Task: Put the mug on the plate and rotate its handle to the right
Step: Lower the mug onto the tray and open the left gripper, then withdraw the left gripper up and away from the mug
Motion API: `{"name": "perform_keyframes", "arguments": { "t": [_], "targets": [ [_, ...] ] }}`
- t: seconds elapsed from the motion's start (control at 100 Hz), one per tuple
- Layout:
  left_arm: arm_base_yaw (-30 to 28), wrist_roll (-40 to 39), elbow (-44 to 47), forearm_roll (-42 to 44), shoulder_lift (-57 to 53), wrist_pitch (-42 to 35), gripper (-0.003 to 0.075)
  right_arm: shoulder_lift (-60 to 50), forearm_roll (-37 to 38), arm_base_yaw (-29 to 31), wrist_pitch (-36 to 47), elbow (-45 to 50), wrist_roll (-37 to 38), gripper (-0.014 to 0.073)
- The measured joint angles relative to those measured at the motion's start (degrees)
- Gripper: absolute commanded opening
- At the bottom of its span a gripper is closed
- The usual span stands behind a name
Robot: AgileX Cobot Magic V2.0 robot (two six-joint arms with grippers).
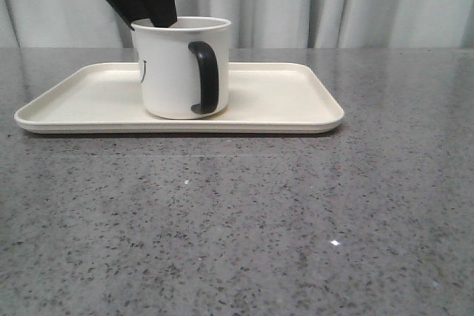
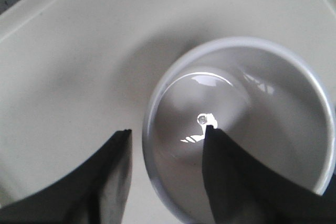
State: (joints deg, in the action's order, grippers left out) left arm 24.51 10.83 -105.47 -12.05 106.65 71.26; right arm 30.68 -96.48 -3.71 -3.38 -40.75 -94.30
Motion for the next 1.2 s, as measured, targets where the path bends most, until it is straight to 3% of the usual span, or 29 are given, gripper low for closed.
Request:
{"name": "perform_keyframes", "arguments": {
  "t": [0.35, 0.53, 1.2],
  "targets": [
    [0.0, -0.19, -12.83, 0.31, -0.11, 0.46, 0.032, 0.0, 0.0, 0.0, 0.0, 0.0, 0.0, 0.0475],
    [-1.23, -0.32, -14.26, 1.6, -3.27, 0.95, 0.0318, 0.0, 0.0, 0.0, 0.0, 0.0, 0.0, 0.0475],
    [-26.23, -2.89, -14.37, 3.96, -25.08, 1.85, 0.0312, 0.0, 0.0, 0.0, -0.09, 0.0, 0.0, 0.0475]
  ]
}}
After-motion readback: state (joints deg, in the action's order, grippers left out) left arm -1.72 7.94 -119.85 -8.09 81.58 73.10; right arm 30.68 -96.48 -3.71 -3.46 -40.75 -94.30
